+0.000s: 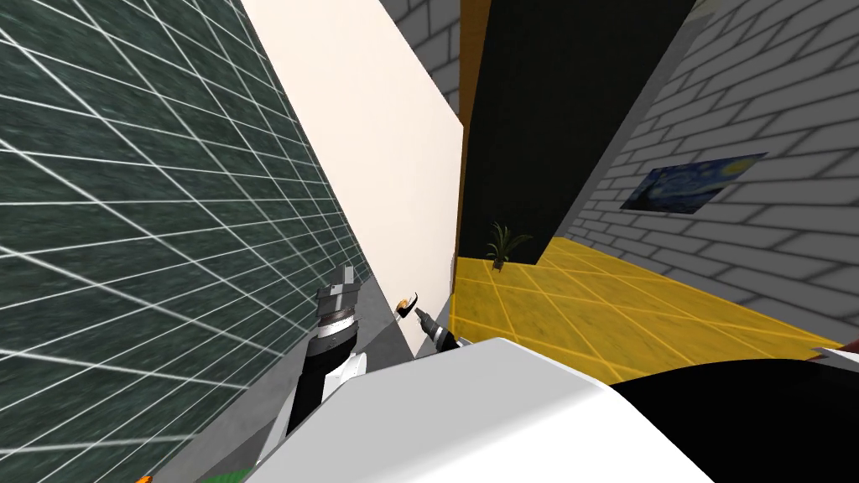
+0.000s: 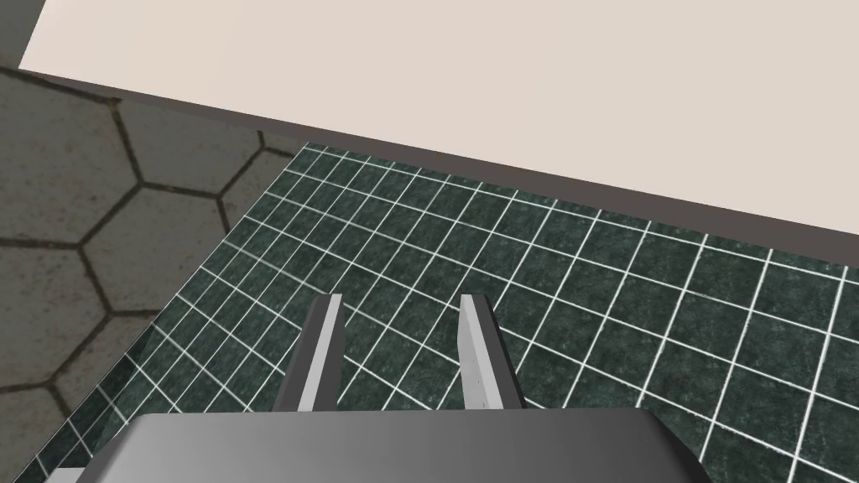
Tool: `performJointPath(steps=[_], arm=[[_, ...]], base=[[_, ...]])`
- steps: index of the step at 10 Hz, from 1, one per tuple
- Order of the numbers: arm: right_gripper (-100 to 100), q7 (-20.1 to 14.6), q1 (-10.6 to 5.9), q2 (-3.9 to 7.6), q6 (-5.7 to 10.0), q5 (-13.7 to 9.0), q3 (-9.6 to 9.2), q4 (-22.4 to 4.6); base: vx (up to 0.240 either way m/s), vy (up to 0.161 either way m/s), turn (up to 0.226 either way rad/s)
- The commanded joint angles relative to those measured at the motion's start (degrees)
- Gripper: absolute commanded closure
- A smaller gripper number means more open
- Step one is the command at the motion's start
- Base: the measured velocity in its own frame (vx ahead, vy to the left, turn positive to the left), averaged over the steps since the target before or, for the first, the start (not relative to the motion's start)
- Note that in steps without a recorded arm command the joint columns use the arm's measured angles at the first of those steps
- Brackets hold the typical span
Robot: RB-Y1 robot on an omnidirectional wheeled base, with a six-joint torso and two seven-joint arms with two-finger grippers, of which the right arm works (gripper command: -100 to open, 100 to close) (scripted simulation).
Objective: Push the door open
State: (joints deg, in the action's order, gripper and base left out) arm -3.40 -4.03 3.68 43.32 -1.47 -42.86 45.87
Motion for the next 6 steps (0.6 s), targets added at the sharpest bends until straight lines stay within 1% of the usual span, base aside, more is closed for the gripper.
performJointPath(steps=[1,3,4,5,6], arm=[[-100,0.15,-0.14,-0.25,0.03,0.0,0.3,-0.22],[-100,0.32,-0.33,-0.91,0.07,0.0,0.64,-0.54],[-100,0.23,-0.44,-0.78,0.21,-0.01,0.57,-0.79],[100,0.23,-0.44,-0.78,0.21,-0.01,0.57,-0.79],[100,0.23,-0.44,-0.78,0.21,-0.01,0.57,-0.79]], base=[[0.164,0.15,0.029],[0.145,0.129,0.025],[0.052,0.065,-0.001],[-0.004,-0.009,-0.003],[-0.022,-0.027,0.003]])
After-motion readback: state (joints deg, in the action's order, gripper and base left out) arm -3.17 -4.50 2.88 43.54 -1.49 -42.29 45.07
